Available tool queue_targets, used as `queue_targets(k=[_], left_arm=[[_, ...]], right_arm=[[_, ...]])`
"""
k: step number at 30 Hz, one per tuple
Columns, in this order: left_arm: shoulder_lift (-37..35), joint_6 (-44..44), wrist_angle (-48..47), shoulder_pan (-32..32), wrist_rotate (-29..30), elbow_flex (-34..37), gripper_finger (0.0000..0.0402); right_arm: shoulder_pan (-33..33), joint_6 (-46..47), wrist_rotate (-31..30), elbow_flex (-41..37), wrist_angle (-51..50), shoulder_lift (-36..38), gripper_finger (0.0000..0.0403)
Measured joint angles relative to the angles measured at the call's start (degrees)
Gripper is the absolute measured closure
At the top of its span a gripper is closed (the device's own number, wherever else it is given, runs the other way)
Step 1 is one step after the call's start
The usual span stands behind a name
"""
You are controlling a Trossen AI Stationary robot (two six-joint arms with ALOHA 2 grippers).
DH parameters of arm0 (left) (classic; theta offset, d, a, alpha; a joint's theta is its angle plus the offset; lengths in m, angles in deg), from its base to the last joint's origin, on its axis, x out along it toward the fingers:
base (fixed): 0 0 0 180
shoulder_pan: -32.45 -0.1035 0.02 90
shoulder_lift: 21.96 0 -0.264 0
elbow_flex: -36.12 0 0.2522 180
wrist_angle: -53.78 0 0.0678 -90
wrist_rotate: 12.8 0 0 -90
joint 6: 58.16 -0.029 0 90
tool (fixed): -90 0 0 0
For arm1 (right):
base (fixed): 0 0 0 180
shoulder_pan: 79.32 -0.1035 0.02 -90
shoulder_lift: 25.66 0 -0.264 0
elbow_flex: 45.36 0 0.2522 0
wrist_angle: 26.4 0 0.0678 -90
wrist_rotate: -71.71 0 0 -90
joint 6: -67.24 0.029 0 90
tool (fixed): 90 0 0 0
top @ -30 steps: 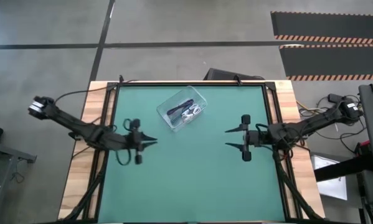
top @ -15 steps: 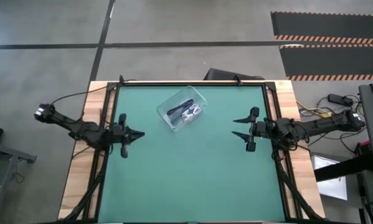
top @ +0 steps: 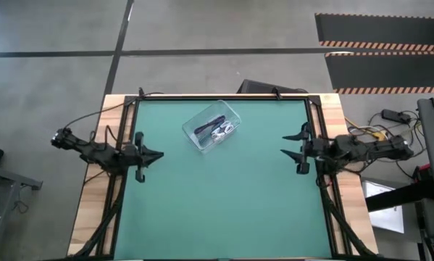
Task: Pick and place USB-C Cables
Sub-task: Return to Home Position
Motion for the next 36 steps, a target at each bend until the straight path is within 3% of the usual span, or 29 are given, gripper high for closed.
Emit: queue_targets(k=[8, 23, 36], left_arm=[[-0.2, 0.2, 0.7, 0.0, 0.0, 1.2, 0.0402], [0.9, 3.1, 3.4, 0.0, -0.3, 3.4, 0.0402], [2.7, 2.9, 3.8, 0.0, -0.3, 3.6, 0.0402]], right_arm=[[0.0, 0.1, 0.0, -0.1, -7.1, 8.3, 0.0188], [0.0, 0.2, 0.2, -3.1, -6.9, 8.3, 0.0188], [0.1, -1.2, -0.1, -9.3, 1.3, 8.3, 0.0188]])
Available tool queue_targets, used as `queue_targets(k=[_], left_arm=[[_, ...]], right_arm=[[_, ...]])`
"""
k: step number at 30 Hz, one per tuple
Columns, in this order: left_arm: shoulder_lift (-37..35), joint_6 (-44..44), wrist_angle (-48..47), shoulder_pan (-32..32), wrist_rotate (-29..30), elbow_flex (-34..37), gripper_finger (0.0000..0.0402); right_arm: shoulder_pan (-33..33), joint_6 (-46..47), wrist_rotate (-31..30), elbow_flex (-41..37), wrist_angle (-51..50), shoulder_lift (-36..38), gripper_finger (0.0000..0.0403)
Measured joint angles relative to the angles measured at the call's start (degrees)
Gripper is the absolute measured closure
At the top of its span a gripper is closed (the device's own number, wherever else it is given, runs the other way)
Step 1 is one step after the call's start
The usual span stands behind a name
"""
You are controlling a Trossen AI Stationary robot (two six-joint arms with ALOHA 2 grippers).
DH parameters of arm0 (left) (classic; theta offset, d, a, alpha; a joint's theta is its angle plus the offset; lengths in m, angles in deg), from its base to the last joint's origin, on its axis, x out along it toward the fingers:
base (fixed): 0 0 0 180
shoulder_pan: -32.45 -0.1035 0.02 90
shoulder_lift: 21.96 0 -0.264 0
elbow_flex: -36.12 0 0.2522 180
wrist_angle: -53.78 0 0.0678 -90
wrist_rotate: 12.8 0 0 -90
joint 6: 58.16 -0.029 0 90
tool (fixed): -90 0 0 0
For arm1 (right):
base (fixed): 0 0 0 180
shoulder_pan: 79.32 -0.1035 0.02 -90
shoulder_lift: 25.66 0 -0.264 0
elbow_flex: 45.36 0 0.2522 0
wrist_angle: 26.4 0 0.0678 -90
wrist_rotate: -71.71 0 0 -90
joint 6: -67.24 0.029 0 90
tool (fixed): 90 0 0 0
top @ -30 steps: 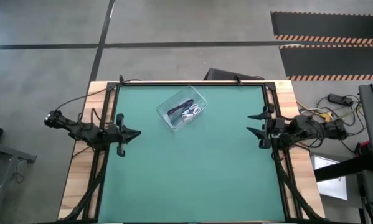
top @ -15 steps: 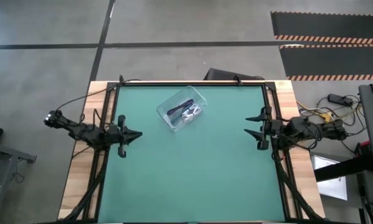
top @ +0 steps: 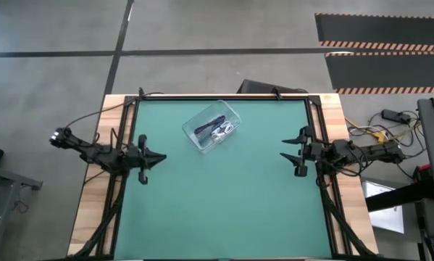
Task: Pick and place USB-C Cables
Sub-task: Return to Home Position
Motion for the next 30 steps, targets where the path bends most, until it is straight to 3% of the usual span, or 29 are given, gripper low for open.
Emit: queue_targets(k=[4, 11, 30], left_arm=[[1.3, 0.0, -0.1, 0.0, 0.0, 0.0, 0.0402], [3.8, -0.2, -0.1, 0.0, 0.1, -0.2, 0.0402], [9.3, 0.0, 2.5, 0.0, 0.3, 0.1, 0.0402]], right_arm=[[0.0, 0.5, -0.3, 0.0, -0.1, -0.1, 0.0188], [0.0, 2.7, -8.3, 0.0, -1.4, -0.7, 0.0188], [0.0, 2.3, -8.6, -0.1, -1.4, -2.4, 0.0188]])
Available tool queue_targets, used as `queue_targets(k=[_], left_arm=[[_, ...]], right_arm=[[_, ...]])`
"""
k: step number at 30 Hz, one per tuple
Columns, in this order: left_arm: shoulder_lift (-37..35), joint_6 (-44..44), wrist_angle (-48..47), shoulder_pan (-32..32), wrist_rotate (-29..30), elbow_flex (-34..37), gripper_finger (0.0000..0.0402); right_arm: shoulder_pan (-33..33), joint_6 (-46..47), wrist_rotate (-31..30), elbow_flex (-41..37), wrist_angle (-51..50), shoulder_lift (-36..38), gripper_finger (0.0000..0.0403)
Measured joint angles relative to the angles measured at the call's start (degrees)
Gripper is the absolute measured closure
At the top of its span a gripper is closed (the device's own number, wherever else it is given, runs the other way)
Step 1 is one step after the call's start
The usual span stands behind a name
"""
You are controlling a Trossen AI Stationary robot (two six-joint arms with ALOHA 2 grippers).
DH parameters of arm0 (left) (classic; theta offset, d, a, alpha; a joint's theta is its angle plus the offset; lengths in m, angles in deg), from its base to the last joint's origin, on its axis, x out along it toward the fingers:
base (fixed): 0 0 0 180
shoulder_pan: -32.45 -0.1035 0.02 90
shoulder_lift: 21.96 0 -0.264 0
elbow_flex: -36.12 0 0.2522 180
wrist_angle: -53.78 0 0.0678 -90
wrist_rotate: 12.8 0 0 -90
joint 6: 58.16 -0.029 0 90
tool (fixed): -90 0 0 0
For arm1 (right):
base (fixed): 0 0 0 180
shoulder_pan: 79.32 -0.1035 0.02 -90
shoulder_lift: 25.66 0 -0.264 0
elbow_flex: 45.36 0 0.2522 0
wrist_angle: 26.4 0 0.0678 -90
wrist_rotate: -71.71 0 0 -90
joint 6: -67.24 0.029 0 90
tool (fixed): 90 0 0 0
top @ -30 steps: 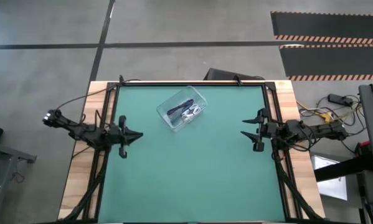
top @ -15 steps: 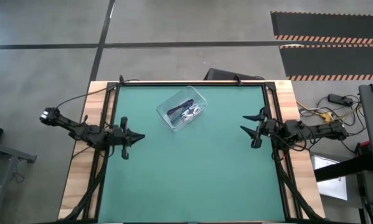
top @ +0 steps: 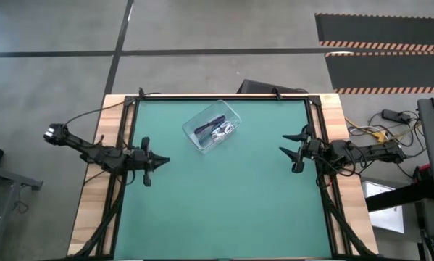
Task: Pick and place USB-C Cables
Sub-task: Return to Home Position
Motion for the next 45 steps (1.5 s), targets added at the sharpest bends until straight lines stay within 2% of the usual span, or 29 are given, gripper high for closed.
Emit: queue_targets(k=[45], left_arm=[[7.9, 0.0, 0.1, 0.0, -0.1, -0.1, 0.0402]], right_arm=[[0.0, 0.0, 0.0, -0.1, 0.0, 0.0, 0.0188]])
